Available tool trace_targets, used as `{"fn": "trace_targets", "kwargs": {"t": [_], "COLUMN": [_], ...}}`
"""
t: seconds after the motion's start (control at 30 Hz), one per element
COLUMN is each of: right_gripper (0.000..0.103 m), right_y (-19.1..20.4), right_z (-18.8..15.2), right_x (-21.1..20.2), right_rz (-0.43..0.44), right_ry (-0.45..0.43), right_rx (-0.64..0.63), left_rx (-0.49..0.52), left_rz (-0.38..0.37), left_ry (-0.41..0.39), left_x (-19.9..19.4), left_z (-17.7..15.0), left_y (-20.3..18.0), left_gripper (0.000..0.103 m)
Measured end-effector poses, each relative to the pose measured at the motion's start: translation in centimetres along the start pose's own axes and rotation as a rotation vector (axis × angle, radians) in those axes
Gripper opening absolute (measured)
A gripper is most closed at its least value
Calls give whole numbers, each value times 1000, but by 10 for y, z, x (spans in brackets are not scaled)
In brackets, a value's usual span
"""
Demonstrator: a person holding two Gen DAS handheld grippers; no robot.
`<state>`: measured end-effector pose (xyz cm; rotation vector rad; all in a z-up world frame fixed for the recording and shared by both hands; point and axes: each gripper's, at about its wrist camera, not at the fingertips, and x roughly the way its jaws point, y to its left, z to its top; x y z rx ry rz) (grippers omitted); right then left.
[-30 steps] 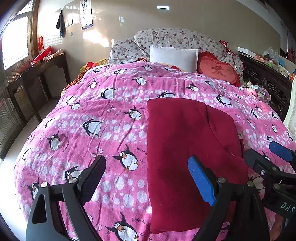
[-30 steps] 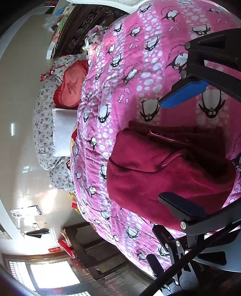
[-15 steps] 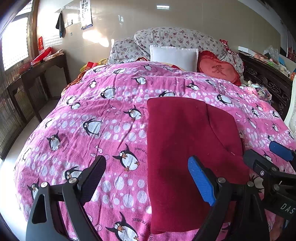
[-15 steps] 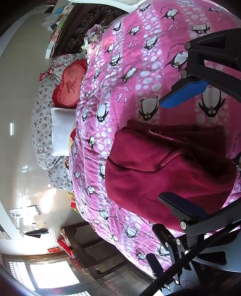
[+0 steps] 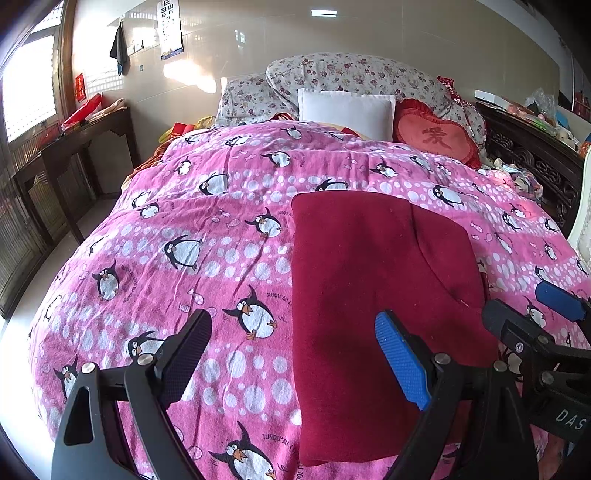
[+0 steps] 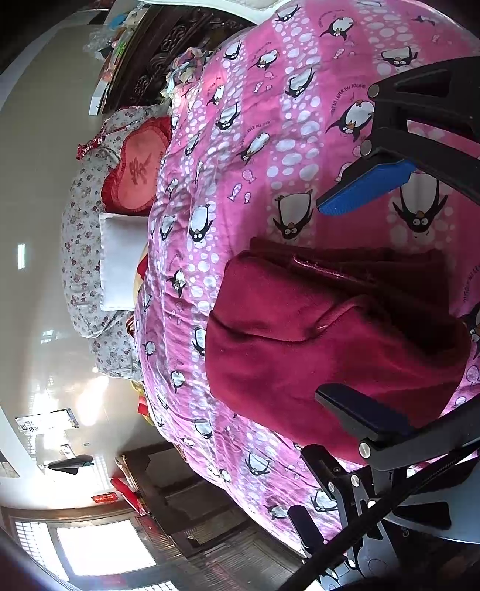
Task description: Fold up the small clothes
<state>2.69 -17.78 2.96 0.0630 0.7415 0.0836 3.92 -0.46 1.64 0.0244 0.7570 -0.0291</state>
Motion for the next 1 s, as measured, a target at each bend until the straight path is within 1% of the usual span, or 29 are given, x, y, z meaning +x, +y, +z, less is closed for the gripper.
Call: {"fn": "trace_targets", "kwargs": {"t": [0.7,0.8,0.9,1.0], "right_gripper": [95,95,95,95], "right_y": [2,2,-2,-19], "right_z": [-1,-1,-1,0], "right_x": [1,1,2,3], "right_rz": [1,2,16,19], "right_ry": [5,5,11,15], "right_rx": [-3,-3,10,38], "left_rx": [1,5,13,5], "left_rz": [0,-7,-22,-9], "left_ry": [2,-8,-11,-19], "left_x": [1,0,3,4], "left_z": [-1,-1,-1,5], "left_y": [-1,0,4,20], "left_gripper": [90,90,90,90]}}
